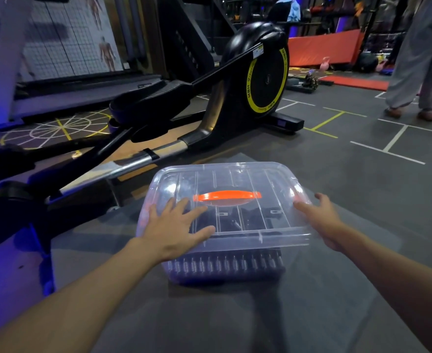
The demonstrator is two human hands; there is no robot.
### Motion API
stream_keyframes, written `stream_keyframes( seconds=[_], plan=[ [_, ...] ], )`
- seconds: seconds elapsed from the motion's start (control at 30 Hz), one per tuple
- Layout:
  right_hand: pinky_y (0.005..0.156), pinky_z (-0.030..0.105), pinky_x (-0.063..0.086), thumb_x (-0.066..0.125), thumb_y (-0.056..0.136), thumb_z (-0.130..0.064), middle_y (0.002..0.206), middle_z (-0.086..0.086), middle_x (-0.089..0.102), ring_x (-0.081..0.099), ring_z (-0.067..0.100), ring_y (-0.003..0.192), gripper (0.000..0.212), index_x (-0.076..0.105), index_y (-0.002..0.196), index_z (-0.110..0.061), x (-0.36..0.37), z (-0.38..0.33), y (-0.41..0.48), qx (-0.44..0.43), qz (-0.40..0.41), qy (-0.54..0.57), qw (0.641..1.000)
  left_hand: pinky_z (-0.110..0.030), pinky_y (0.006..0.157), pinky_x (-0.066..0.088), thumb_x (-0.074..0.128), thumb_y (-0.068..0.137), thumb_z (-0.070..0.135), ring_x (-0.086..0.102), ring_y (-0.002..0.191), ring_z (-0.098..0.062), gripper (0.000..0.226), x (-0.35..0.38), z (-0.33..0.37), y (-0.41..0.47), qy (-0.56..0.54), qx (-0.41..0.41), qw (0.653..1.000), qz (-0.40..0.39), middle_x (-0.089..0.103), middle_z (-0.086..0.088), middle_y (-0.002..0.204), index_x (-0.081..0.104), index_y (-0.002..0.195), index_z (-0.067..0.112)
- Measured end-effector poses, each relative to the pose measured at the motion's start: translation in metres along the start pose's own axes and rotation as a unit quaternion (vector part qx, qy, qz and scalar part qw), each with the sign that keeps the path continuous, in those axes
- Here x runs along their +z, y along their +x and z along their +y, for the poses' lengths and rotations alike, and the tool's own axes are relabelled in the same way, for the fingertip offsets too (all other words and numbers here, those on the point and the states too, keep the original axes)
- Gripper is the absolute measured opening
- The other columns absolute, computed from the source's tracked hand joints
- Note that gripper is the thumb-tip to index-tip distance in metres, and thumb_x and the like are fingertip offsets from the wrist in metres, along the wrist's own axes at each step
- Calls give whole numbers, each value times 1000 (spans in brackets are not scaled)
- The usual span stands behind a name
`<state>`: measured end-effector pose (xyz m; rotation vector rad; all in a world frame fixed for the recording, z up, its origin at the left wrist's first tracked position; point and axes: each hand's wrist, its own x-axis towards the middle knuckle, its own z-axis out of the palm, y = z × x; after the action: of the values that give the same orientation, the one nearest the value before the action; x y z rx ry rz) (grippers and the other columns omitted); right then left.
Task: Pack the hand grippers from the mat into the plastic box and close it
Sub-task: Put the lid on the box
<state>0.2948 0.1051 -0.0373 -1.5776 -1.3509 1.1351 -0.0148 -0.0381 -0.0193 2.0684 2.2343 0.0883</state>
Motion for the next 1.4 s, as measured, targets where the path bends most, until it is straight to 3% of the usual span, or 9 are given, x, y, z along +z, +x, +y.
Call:
stream_keyframes(
  seconds=[0.17,0.33,0.53,0.8,0.9,0.97,1.1,1.23,1.4],
  plan=[
    [75,35,52,73,80,-14,119,4,58,62,19,88,71,38,142,-19,3,2,3,-60,67,27,996,-61,115,8,4,73,89,9,149,-25,82,9,-4,7,8,5,1000,20,16,4,161,16,146,53],
    [93,41,52,68,82,-13,130,7,54,60,23,106,76,31,149,-15,3,1,1,-79,63,-7,995,-58,117,7,-8,64,92,4,150,-25,93,9,-3,3,9,-1,1000,19,12,5,162,12,146,54],
    [80,39,53,60,82,-11,93,2,65,62,20,79,63,40,140,-20,1,0,-1,-90,55,-27,994,-59,117,7,0,72,88,2,150,-25,83,9,-1,1,10,0,1000,17,11,5,163,10,147,54],
    [87,44,52,57,84,-14,107,3,66,62,27,92,52,44,133,-24,1,-3,-1,-127,64,-129,981,-59,117,9,-10,63,92,3,150,-26,96,7,0,0,7,4,1000,23,12,3,163,11,147,52],
    [85,43,50,49,88,-13,115,10,65,60,34,97,50,43,136,-25,3,-11,-4,-135,53,-213,966,-58,116,11,2,73,89,8,150,-24,85,9,-2,0,2,0,1000,23,17,4,161,17,147,51],
    [93,44,44,44,90,-14,128,15,58,55,38,112,52,39,141,-23,10,-18,-8,-143,27,-331,932,-54,114,17,23,86,74,21,146,-21,65,6,-3,3,-33,-7,998,55,30,6,156,31,143,46],
    [111,50,24,40,94,-44,154,10,32,30,32,139,53,35,144,-28,31,-22,-25,-208,38,-474,855,-50,109,24,38,90,48,36,136,-22,50,-2,-12,8,-41,-73,984,158,43,1,145,47,136,32],
    [111,52,25,39,93,-55,156,3,30,19,28,145,60,31,146,-28,31,-24,-29,-214,12,-472,855,-54,104,33,50,90,41,39,132,-38,56,-3,-41,13,-86,-205,963,152,35,-15,149,38,141,20],
    [110,51,26,42,91,-57,151,-1,39,19,26,145,63,34,145,-26,33,-29,-35,-214,19,-478,852,-42,85,44,56,89,40,55,111,-43,61,-1,-44,22,-210,-286,924,139,55,-25,125,40,132,1]
  ],
)
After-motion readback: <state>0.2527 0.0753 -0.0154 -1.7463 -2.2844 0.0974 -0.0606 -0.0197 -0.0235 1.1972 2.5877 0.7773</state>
